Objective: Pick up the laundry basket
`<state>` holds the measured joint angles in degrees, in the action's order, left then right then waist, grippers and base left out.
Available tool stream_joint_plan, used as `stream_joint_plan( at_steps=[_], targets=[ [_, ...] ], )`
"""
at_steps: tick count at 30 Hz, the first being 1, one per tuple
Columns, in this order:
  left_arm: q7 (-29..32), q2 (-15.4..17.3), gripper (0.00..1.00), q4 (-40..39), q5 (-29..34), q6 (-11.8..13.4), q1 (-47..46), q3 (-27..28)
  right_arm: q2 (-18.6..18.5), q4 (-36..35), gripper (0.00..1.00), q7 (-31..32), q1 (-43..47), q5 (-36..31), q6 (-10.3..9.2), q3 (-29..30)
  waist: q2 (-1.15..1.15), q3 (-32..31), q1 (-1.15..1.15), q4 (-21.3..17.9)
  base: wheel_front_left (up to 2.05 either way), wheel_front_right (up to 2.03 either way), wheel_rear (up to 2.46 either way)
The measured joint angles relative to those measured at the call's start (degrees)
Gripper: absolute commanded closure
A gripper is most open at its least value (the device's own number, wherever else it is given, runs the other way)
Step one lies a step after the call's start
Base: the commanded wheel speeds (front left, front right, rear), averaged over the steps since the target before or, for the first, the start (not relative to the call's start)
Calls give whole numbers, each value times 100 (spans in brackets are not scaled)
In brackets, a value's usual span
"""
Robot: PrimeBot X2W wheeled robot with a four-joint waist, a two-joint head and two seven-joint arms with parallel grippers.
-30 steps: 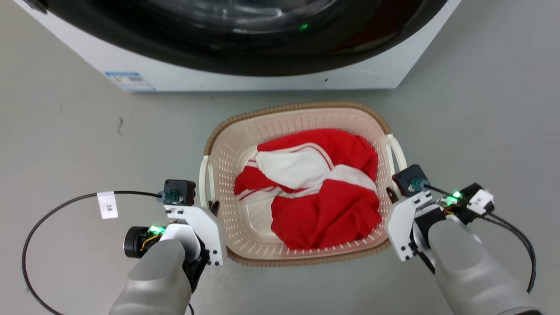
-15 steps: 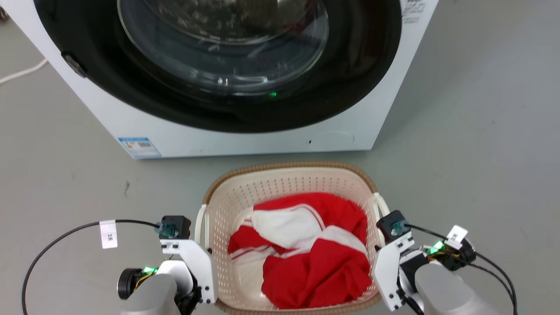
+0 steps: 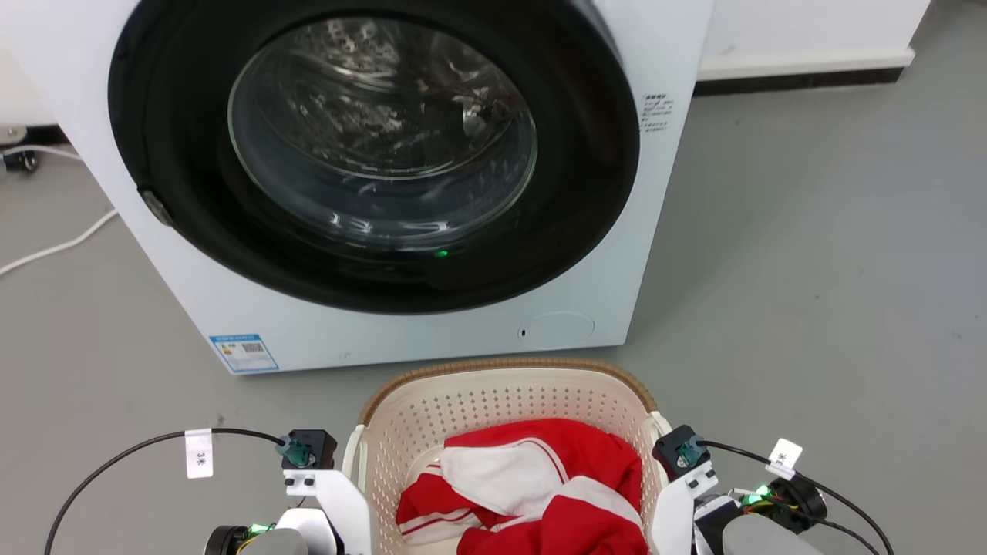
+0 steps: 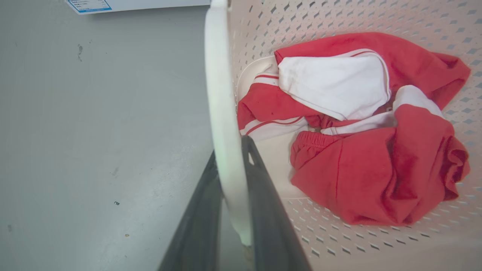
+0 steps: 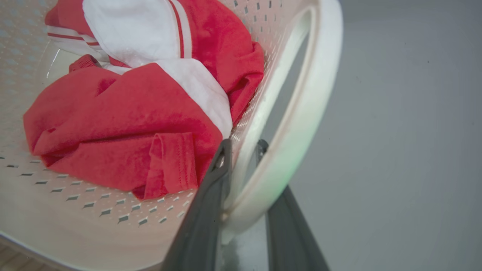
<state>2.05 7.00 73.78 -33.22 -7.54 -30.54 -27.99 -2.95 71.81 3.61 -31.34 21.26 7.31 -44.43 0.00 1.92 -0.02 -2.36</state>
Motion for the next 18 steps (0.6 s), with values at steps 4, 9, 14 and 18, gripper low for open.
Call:
stream_joint_plan(
  at_steps=[4,9,14,18],
  targets=[
    [41,5,100,-11,-92,0,34,-98,-45,-16,100,101,14,248,1,-236,0,-177,0,-32,0,0,0],
    [143,12,100,-11,-187,1,100,-209,-93,-52,100,207,66,547,1,-509,0,-312,1,-41,0,0,0],
    [191,14,100,-15,-276,0,117,-312,-148,-85,100,258,73,814,1,-750,0,-382,1,-31,0,0,0],
    [215,22,100,-15,-334,0,127,-379,-171,-92,100,299,73,990,1,-915,0,-394,1,-21,0,0,0]
  ],
)
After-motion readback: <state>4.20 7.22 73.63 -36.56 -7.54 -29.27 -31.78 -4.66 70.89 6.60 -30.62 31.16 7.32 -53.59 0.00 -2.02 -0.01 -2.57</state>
